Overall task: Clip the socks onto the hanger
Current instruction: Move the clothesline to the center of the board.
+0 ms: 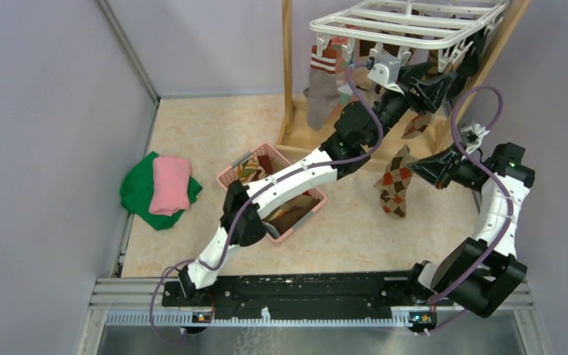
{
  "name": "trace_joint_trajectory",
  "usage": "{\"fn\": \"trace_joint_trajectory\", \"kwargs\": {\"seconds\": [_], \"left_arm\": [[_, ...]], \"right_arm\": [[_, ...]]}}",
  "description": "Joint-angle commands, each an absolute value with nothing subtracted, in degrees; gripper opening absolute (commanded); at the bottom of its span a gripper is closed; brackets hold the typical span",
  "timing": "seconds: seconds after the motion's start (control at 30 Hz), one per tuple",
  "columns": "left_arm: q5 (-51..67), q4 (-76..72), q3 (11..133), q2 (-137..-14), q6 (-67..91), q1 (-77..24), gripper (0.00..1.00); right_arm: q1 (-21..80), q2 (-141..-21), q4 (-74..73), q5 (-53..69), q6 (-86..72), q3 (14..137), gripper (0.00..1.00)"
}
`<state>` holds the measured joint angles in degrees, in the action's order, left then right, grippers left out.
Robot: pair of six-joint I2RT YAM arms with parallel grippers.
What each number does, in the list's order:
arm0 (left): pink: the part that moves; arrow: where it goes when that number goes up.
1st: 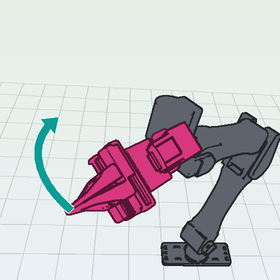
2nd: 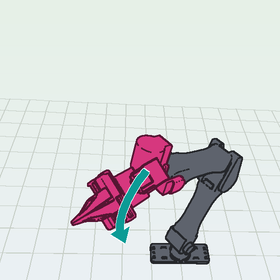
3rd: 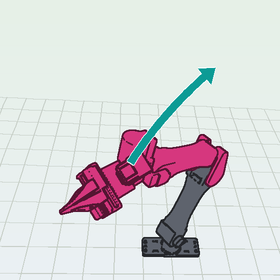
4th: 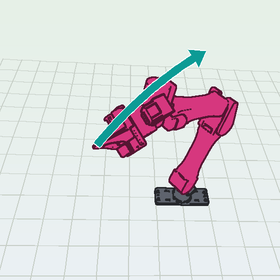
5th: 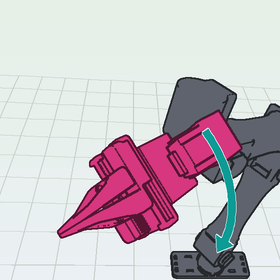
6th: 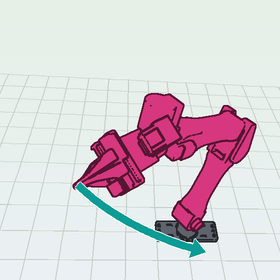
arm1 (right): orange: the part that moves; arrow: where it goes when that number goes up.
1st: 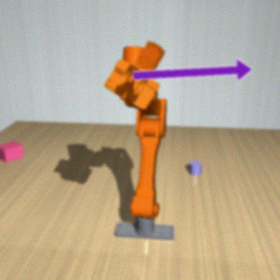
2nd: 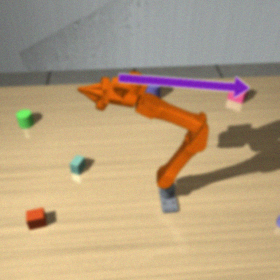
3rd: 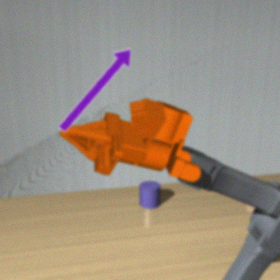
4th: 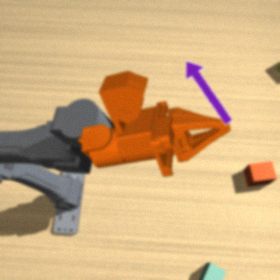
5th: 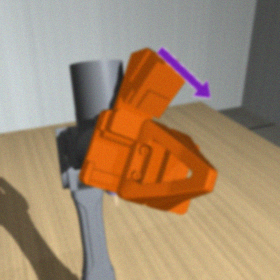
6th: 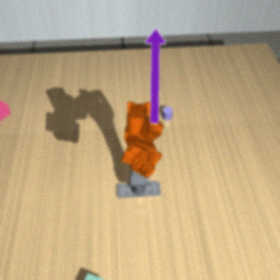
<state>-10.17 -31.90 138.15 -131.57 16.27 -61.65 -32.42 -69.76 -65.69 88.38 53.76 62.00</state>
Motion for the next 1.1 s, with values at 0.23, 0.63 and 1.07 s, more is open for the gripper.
{"fn": "trace_joint_trajectory", "kwargs": {"seconds": [0.23,0.63,1.07], "left_arm": [[-10.6,-34.8,129.3,-119.7,14.5,-59.3,0.70],[-8.9,-31.1,127.7,-116.8,17.6,-55.6,0.72],[2.3,-29.4,125.0,-115.5,23.3,-55.6,0.84]], "right_arm": [[-32.9,-68.1,-64.8,92.4,54.1,62.7,0.00],[-32.9,-68.0,-64.8,92.4,54.2,62.5,0.00],[-32.9,-68.2,-64.7,92.4,54.3,62.4,0.00]]}}
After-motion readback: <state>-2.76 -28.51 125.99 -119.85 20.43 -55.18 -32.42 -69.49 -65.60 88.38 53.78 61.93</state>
